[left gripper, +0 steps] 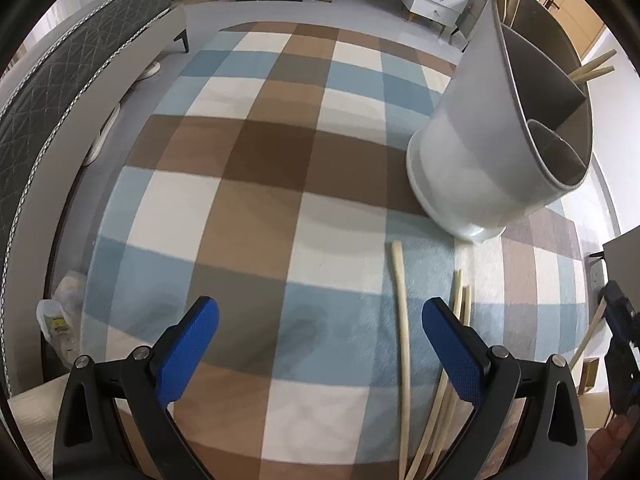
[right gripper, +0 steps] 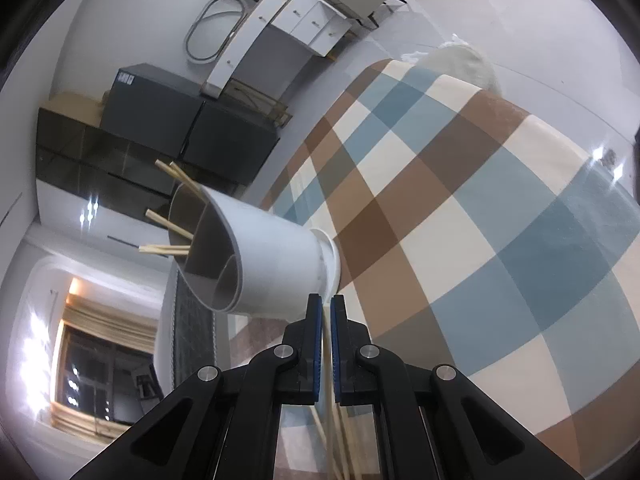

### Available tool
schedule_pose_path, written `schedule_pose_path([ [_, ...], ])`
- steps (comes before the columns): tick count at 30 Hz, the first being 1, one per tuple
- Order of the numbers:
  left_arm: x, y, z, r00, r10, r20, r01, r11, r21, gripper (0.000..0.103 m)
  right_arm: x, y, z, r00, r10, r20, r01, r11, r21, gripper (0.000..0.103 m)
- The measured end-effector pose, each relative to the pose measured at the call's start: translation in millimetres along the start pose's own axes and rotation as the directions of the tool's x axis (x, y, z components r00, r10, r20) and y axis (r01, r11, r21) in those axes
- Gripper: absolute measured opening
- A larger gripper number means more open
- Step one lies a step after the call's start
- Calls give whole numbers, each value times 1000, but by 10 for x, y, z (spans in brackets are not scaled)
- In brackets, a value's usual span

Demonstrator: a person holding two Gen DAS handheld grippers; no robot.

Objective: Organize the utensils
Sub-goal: 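Lower the left gripper to a chopstick and close on it while the right gripper holds its own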

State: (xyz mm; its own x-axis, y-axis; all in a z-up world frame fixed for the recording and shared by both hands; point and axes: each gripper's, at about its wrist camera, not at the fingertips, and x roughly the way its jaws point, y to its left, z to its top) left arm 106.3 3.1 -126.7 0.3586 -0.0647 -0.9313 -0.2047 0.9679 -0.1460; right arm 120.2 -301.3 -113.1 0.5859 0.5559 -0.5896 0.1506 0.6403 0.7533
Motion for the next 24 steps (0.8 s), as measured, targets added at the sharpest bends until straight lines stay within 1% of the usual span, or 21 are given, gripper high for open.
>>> schedule_pose_path([
  [1, 29, -39, 22, 1000, -1, -4, 1, 1000, 14, 98, -22, 3, -1, 1000, -7, 6, 7, 1000, -3, 4],
  [2, 54, -69, 37, 1000, -8, -9, 8, 1000, 26, 94, -45, 14, 2, 1000, -11, 15, 11, 1000, -11, 4],
  [3, 83, -104, 53, 1000, -8, -15, 8, 999, 41, 93, -60, 25, 7, 1000, -13, 19, 13, 1000, -19, 4],
  [4, 107, -134, 69, 1000, 3, -18, -2, 999, 51, 92, -72, 43, 12, 1000, -16, 23, 16, 999, -27, 4],
  [7, 177, -228, 96, 999, 17, -31, -14, 997, 73, 91, -90, 88, 22, 999, -20, 33, 22, 998, -52, 4],
  [9, 207, -280, 105, 999, 23, -34, -20, 996, 86, 88, -96, 111, 25, 999, -28, 36, 30, 997, -65, 4],
  [11, 242, -334, 117, 999, 30, -43, -25, 994, 107, 76, -101, 122, 22, 999, -35, 40, 38, 997, -68, 4],
  [15, 333, -436, 131, 995, 67, -68, -56, 987, 149, 62, -94, 138, 17, 999, -25, 36, 27, 997, -65, 4],
  [16, 350, -448, 129, 994, 78, -73, -66, 986, 151, 52, -99, 150, 20, 999, -20, 38, 23, 997, -68, 4],
  [19, 342, -494, 122, 995, 81, -65, -70, 985, 155, 43, -117, 195, 31, 999, -10, 47, 14, 996, -82, 4],
  [21, 332, -568, 114, 995, 80, -58, -69, 982, 175, 28, -133, 232, 38, 999, -5, 53, 10, 995, -99, 4],
  [22, 326, -613, 112, 996, 70, -60, -58, 981, 184, 13, -141, 246, 40, 998, -4, 56, 10, 994, -106, 4],
  [23, 326, -657, 108, 996, 66, -65, -52, 980, 193, 3, -148, 254, 45, 998, -5, 61, 11, 994, -112, 4],
  [24, 329, -693, 113, 996, 65, -68, -50, 979, 200, 3, -159, 257, 54, 998, -5, 65, 12, 993, -116, 4],
])
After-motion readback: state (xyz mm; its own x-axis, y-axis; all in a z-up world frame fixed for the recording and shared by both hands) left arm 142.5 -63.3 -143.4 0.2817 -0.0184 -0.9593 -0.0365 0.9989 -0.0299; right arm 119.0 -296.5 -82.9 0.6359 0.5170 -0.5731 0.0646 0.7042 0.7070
